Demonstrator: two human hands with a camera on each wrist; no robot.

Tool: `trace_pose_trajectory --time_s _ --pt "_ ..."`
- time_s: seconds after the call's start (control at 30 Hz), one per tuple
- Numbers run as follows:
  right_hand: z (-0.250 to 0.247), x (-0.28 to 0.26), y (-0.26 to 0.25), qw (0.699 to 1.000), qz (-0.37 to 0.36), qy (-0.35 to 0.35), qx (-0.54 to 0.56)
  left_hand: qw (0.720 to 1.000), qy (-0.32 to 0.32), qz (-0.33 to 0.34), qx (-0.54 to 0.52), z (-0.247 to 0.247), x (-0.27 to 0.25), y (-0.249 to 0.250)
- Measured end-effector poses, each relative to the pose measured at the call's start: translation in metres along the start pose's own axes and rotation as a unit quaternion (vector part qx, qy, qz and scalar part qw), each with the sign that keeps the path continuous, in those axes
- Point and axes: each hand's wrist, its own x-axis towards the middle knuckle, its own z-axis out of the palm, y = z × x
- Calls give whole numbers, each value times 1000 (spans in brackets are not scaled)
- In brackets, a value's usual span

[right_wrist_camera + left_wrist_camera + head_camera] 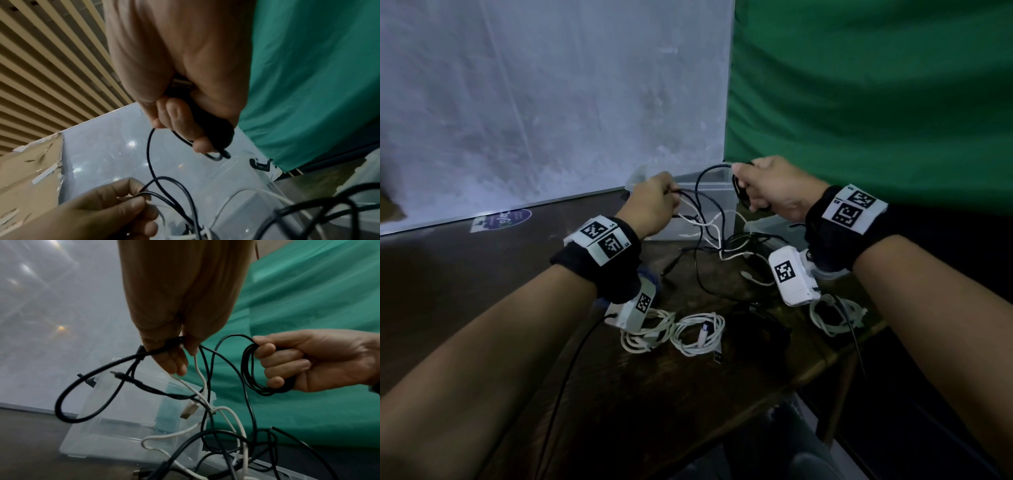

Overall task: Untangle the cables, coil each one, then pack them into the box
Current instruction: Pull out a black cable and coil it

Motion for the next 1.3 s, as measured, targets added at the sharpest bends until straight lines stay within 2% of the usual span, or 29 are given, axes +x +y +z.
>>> trace_pose_trajectory --time_s 0.1,0.23,0.4,0.5,0.6,0.67,0.77,0.87,1.0,1.1,1.2,1.3 --pt "-1 3 -2 998 6 57 25 998 15 24 48 -3 -3 1" --pt "-4 10 -7 982 16 141 128 990 -16 62 127 -3 -3 0" --pt "-10 13 -19 942 -24 138 306 971 -62 62 222 0 -3 -6" --pt "-18 13 -26 935 -65 139 320 965 -83 10 249 -3 -2 -11" --pt "-21 9 -32 947 -72 114 290 948 -142 -38 282 -6 -2 -9" --pt "-18 5 -32 959 -67 90 261 946 -182 -57 263 -7 -3 -5" --pt "-13 2 -29 967 -65 67 236 965 -177 -56 187 -6 -4 4" --pt "-11 -1 -34 962 -76 56 255 983 -159 -13 96 0 -5 15" --pt "-13 -4 -46 951 -90 52 290 984 -153 51 76 8 -6 21" --pt "-17 -3 -46 969 -86 82 217 991 -111 75 -15 12 -5 20" --pt "-13 -1 -30 991 -72 110 34 987 -89 85 -107 13 -6 21" --pt "-11 -1 -13 979 -46 109 -169 979 -100 105 -142 11 -10 25"
